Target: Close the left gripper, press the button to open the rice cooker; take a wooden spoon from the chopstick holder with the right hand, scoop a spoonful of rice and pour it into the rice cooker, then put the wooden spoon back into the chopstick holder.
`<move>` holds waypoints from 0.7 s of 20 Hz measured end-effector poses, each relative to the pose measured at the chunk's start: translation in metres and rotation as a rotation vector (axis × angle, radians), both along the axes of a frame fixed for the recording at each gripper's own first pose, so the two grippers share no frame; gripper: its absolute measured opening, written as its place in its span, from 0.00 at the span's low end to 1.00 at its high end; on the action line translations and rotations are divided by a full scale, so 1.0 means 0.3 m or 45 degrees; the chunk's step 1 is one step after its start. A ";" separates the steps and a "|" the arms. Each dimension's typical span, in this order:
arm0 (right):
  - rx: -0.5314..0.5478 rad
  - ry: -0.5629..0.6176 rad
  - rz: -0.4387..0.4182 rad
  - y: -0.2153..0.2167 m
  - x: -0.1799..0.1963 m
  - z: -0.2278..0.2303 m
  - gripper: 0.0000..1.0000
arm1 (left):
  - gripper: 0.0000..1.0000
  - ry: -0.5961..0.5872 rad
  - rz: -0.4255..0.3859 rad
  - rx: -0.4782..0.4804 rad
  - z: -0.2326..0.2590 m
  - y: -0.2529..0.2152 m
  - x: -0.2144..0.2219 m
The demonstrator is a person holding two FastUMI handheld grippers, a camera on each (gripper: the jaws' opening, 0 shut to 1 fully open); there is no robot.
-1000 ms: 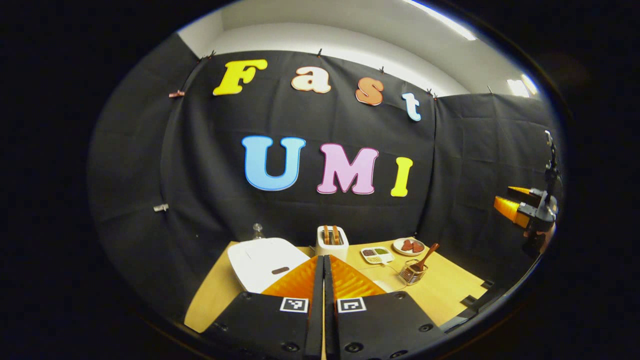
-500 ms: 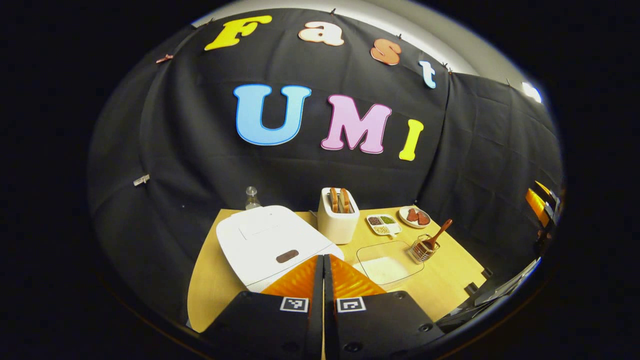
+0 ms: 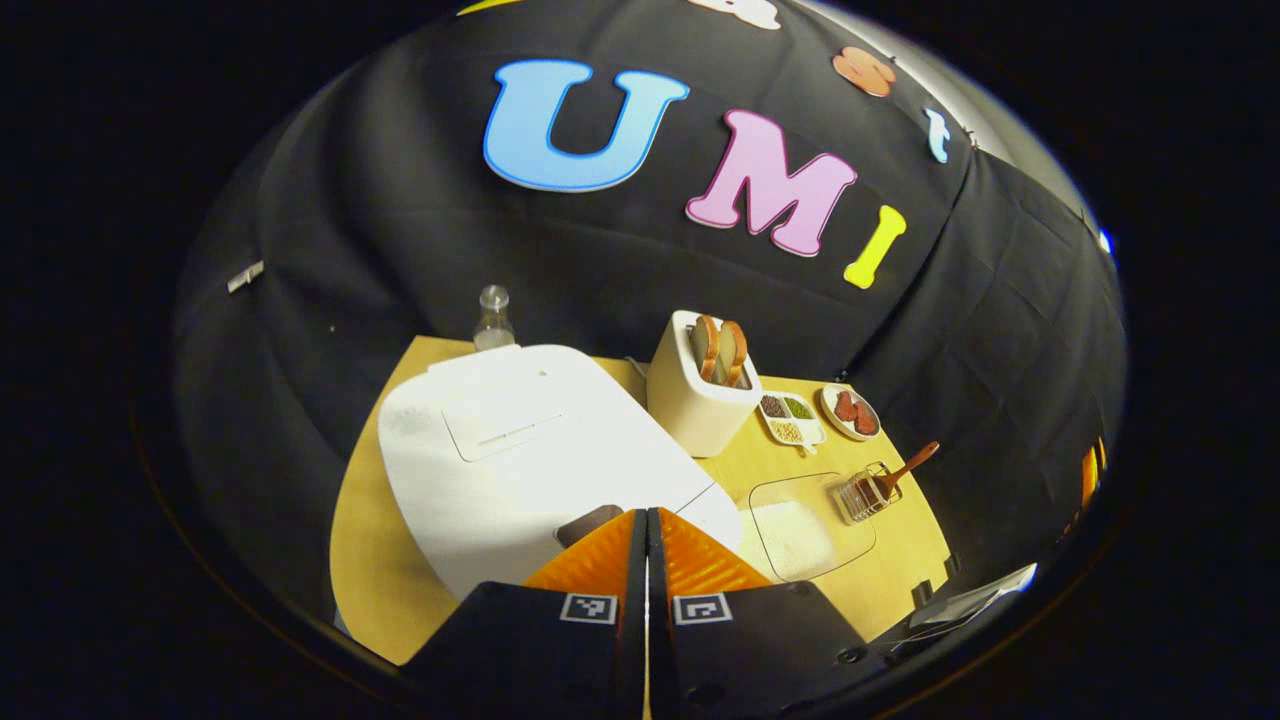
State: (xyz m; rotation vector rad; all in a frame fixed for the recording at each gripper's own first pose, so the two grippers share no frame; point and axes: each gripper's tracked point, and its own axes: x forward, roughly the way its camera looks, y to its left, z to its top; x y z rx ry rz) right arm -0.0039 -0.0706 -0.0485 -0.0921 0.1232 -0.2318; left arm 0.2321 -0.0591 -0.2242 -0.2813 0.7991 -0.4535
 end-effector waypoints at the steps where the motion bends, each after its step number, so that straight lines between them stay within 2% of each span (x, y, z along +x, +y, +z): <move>1: -0.001 0.002 -0.014 -0.015 -0.002 -0.003 0.97 | 0.07 0.032 0.005 -0.015 -0.025 0.001 0.014; 6: -0.010 0.030 -0.046 -0.049 0.000 -0.031 0.97 | 0.07 0.096 0.066 -0.018 -0.093 0.023 0.080; 14: -0.035 0.037 -0.046 -0.041 0.001 -0.039 0.97 | 0.07 0.150 0.057 0.009 -0.143 0.075 0.065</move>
